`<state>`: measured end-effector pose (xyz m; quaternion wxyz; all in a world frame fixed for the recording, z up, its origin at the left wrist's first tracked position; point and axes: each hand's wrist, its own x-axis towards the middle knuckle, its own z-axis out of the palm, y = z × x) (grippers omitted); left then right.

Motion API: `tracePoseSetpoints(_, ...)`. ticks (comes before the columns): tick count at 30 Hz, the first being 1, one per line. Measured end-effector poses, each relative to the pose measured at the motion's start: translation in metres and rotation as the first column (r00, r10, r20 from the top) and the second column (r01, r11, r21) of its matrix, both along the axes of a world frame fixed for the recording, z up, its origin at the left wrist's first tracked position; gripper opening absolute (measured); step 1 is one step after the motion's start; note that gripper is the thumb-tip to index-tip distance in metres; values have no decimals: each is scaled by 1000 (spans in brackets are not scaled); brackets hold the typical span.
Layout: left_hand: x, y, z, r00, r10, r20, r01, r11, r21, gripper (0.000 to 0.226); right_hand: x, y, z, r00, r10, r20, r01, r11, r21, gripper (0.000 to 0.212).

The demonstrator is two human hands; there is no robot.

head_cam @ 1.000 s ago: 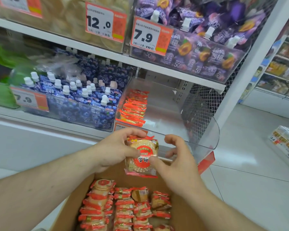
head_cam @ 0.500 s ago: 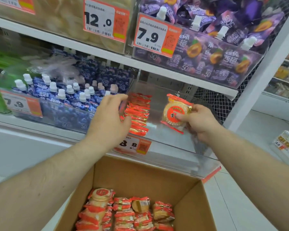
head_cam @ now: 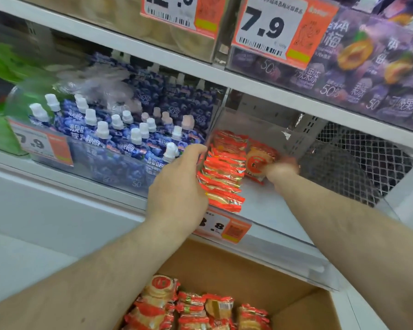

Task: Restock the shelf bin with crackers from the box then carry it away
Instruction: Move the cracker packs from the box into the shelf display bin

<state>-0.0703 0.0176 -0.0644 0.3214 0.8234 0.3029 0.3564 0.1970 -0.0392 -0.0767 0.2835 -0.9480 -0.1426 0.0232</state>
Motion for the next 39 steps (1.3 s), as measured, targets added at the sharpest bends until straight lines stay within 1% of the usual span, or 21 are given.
tracePoseSetpoints(1, 0, 1, 0, 1000, -3, -6, 3, 1000, -2, 53, 1, 3, 0, 1000, -25, 2, 25, 1000, -14, 25)
tracePoseSetpoints(4, -1, 1, -1, 1000, -4, -12, 4, 1000, 16, 56, 1, 11, -6, 997, -73, -17, 73, 997, 34, 22)
tracePoseSetpoints(7, -1, 0, -1, 1000, -7, -18, 7, 1000, 19, 58, 0, 18, -12, 999, -47, -28, 49, 994, 100, 8)
tracePoseSetpoints(10, -3, -2, 2, 999, -31, -32, 31, 999, 15, 59, 4, 20, -15, 997, -4, -83, 17, 987, 160, 5)
tracePoseSetpoints(15, -6, -5, 6, 998, -55, -27, 55, 999, -1, 59, -15, 2, 8, 947, 136, -291, -55, 961, 270, 12)
tracePoseSetpoints(18, -7, -2, 7, 998, -61, -14, 60, 995, -79, 71, -31, -11, 23, 934, 177, -311, -82, 952, 294, 15)
tracePoseSetpoints(20, -7, -1, 8, 1000, -19, 24, 20, 999, -33, 73, -37, -19, 29, 930, 188, -315, -79, 942, 327, 25)
tracePoseSetpoints(23, -9, -4, 10, 989, -31, 144, -3, 973, 229, 60, -45, -32, 36, 965, 125, -230, -68, 969, 237, 36)
tracePoseSetpoints(25, -10, -10, 9, 967, -140, 213, 53, 928, 369, 51, -55, -41, 40, 978, 100, -183, -51, 965, 256, 46)
tracePoseSetpoints(26, -10, -15, 8, 954, -217, 208, 115, 902, 415, 48, -63, -46, 41, 985, 103, -137, -62, 959, 275, 44)
tracePoseSetpoints(29, -11, -29, -3, 891, -448, 69, 357, 788, 502, 32, -96, -62, 44, 987, 150, 62, -161, 957, 240, 8)
tracePoseSetpoints(30, -12, -33, -10, 869, -494, 10, 422, 754, 504, 27, -107, -68, 43, 975, 173, 141, -200, 957, 211, 3)
tracePoseSetpoints(31, -13, -37, -16, 846, -531, -47, 485, 731, 480, 25, -120, -75, 43, 950, 192, 247, -240, 953, 185, 6)
tracePoseSetpoints(32, -14, -42, -21, 822, -557, -119, 548, 719, 427, 25, -132, -83, 41, 887, 218, 407, -308, 936, 171, 7)
tracePoseSetpoints(33, -16, -45, -26, 791, -572, -216, 610, 713, 346, 23, -145, -91, 40, 760, 257, 597, -419, 896, 148, 8)
tracePoseSetpoints(34, -17, -46, -30, 743, -578, -338, 663, 707, 246, 20, -159, -100, 37, 583, 309, 752, -550, 831, 85, 10)
tracePoseSetpoints(35, -18, -47, -35, 677, -577, -458, 696, 703, 143, 18, -172, -109, 30, 406, 372, 835, -670, 742, -5, 12)
tracePoseSetpoints(36, -19, -46, -39, 602, -573, -556, 711, 701, 47, 19, -183, -118, 19, 282, 442, 852, -757, 648, -85, 14)
tracePoseSetpoints(37, -20, -45, -44, 529, -571, -627, 716, 697, -31, 20, -191, -128, 4, 232, 511, 828, -811, 572, -126, 14)
tracePoseSetpoints(38, -21, -44, -49, 459, -569, -682, 713, 694, -99, 21, -195, -137, -15, 235, 579, 780, -837, 528, -140, 13)
tracePoseSetpoints(39, -23, -43, -52, 395, -563, -726, 702, 694, -157, 24, -196, -145, -36, 276, 649, 709, -844, 516, -144, 12)
